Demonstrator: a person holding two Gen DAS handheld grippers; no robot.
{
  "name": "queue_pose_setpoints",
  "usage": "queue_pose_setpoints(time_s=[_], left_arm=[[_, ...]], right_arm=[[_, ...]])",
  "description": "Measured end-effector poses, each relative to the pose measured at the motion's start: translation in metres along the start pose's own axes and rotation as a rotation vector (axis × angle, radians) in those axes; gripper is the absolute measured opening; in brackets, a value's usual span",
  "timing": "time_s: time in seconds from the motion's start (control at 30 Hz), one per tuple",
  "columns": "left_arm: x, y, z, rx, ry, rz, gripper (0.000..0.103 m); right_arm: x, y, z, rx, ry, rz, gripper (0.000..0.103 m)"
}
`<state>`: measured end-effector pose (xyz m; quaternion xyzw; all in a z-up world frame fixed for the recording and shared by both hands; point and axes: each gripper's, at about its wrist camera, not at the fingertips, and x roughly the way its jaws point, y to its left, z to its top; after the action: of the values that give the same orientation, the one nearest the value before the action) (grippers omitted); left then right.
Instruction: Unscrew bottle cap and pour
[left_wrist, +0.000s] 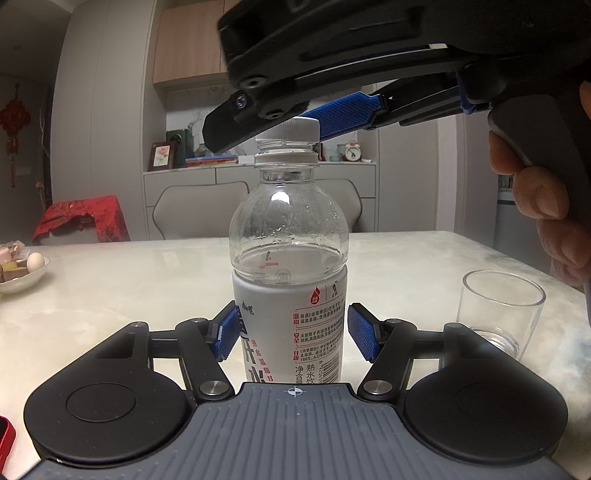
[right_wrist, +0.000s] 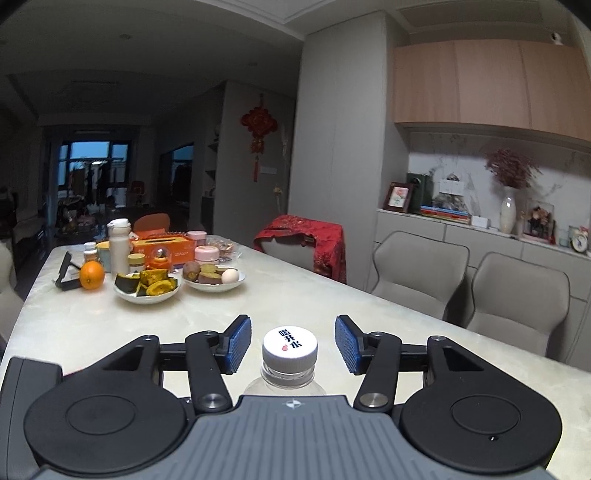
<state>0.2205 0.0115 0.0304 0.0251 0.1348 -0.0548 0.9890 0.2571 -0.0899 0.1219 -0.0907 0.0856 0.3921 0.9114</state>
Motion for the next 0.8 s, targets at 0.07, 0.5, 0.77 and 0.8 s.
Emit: queue_pose_setpoints(time_s=[0.07, 0.5, 0.77, 0.8], left_arm=[[0.0002, -0.0001, 0.0001, 0.001, 0.000, 0.000, 0.062], [-0.0029, -0.0070, -0.0009, 0.007, -0.001, -0.001, 0.063], [-0.0032, -0.0071, -0.0012, 0.010, -0.002, -0.002, 0.063], [-0.0029, -0.0065, -0.0010, 0.010, -0.002, -0.002, 0.063]], right_arm=[[-0.0002, -0.0011, 0.0014, -0.047, 0.001, 0.054, 0.054], [0.0029, -0.0036, 0.0027, -0.115, 0.009, 0.127, 0.038], [0.0027, -0.0018, 0.0027, -0.107, 0.010, 0.100, 0.032], [0.0027, -0.0016, 0.0027, -0.106, 0.011, 0.097, 0.032]])
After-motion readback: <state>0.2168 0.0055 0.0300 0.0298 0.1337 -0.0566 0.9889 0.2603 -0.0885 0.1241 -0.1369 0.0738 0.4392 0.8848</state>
